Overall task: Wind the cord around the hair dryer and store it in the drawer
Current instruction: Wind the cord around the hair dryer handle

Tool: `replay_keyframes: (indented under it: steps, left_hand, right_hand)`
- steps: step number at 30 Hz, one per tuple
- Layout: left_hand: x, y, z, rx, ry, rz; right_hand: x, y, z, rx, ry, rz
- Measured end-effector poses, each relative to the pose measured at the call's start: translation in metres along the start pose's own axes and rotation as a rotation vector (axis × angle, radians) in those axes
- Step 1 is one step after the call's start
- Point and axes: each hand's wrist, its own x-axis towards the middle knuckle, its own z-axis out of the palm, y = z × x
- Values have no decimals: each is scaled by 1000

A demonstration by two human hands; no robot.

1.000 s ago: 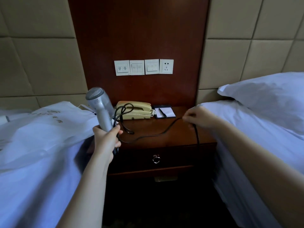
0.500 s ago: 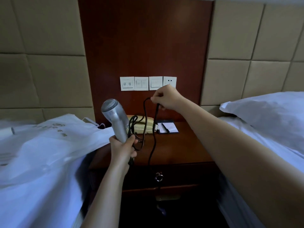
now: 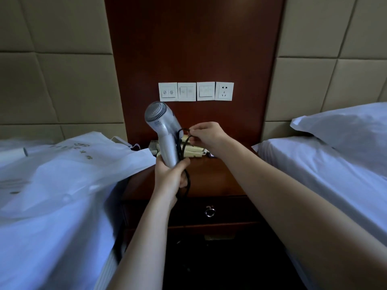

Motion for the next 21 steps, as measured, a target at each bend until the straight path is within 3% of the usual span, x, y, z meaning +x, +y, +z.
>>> replay_keyframes:
  steps: [6, 8, 10, 12, 14, 17, 21]
  left_hand:
    - [2, 4, -2, -123, 88, 0]
    - [4, 3, -3, -158, 112, -22]
    - [5, 3, -4, -178, 129, -31]
    - [5, 5, -5, -192, 138, -21]
    - [6, 7, -5, -211, 138, -4]
    - [8, 8, -10, -213, 155, 21]
    - [12, 8, -17, -203, 181, 27]
  right_hand:
    - [-31, 50, -31, -113, 207, -165]
    - [-42, 73, -45, -179, 24, -28]
    - [-53, 92, -52, -131, -321, 220]
    - [-62, 108, -49, -161, -548, 421]
    - [-66, 121, -37, -340, -638, 476]
    - [-64, 125, -29, -499, -641, 471]
    - [-59, 119, -40, -386, -671, 458]
